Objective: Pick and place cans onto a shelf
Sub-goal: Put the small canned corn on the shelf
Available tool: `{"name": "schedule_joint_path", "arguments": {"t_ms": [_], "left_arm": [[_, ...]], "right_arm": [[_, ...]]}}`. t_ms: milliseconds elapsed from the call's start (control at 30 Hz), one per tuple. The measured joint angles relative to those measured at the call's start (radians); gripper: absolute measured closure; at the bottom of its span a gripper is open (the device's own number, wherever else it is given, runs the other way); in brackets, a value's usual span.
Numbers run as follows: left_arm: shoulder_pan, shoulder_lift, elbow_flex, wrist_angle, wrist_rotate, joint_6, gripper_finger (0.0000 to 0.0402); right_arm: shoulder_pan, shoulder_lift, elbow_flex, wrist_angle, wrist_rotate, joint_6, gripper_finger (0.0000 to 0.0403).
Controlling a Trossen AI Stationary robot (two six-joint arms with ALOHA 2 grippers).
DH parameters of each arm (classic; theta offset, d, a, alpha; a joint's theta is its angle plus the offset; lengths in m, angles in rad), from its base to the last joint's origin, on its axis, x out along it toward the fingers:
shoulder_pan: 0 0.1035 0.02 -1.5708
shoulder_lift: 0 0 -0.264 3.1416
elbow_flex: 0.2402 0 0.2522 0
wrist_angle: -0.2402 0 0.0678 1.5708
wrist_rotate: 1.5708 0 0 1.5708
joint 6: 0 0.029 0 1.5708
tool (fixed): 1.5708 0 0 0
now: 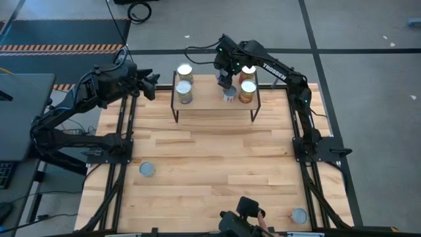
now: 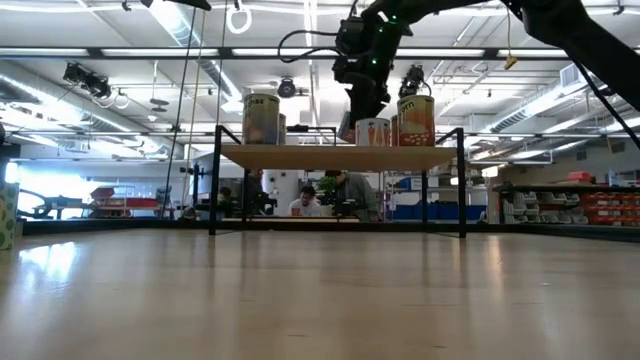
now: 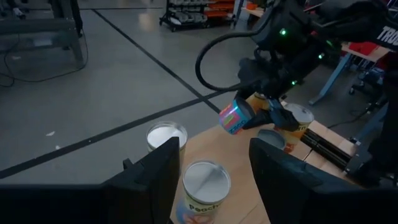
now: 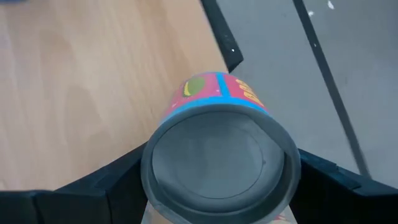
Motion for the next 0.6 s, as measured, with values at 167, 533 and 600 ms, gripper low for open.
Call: {"name": "schedule_joint_path", "arguments": {"t_ms": [167,533,600], "left_arm": [[0.0,0.0,0.0,0.03,0.0,0.0,0.0202],[-0.001,0.0,0.0,0.051,0.0,0.0,0.0202],[-0.001,0.0,0.0,0.051,0.0,0.0,0.0202]], "right_arm": [[0.0,-0.001,-0.027,-0.02,-0.009,-0.126,0.0086],[-0.006,-0.002,-0.074,0.005,0.025,-0.073,0.0086],[-0.006,-0.002,-0.074,0.006,0.025,-0.066,0.0083]]}}
